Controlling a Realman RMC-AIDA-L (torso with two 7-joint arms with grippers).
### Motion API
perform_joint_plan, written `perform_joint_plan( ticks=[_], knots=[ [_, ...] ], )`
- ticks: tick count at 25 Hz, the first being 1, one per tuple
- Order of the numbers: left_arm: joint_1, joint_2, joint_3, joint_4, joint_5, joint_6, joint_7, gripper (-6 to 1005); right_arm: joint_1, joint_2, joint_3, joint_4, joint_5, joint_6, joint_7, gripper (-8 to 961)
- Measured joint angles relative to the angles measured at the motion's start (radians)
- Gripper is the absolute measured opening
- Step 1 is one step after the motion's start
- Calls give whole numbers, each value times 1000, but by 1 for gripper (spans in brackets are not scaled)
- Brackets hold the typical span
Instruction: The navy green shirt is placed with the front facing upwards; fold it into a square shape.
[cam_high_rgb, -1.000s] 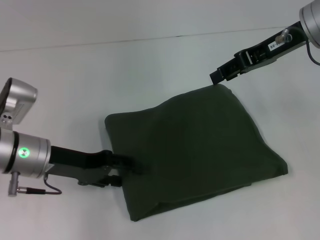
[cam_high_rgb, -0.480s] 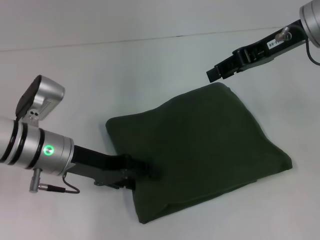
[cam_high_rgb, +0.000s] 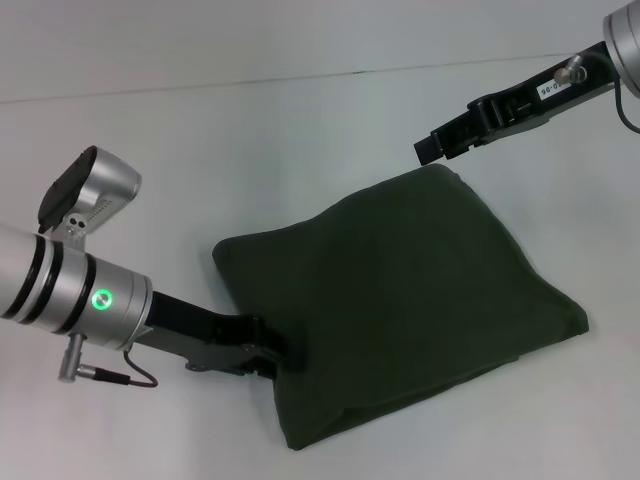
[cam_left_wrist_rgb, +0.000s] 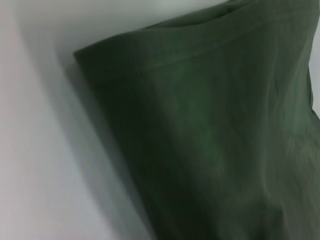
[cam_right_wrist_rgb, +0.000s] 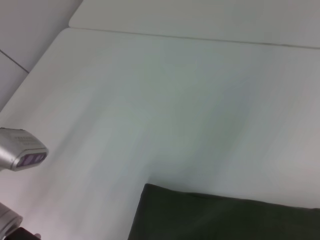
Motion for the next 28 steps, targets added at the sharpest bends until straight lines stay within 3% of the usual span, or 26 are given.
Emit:
perform_joint_plan(
  ticks=[7,9,16,28],
  knots=[
    [5,4,-4,-1,0,5,0,344,0,-1,2,8,0,5,0,484],
    [5,4,-2,-1,0,5,0,115,0,-1,3,8,0,6,0,484],
    [23,24,3,-33,0,15,-8,68,0,-2,10,12,0,7,2,485],
    [78,131,-22,-69,2,37,-36,67,2,-1,14,13,0,13,8,485]
  ],
)
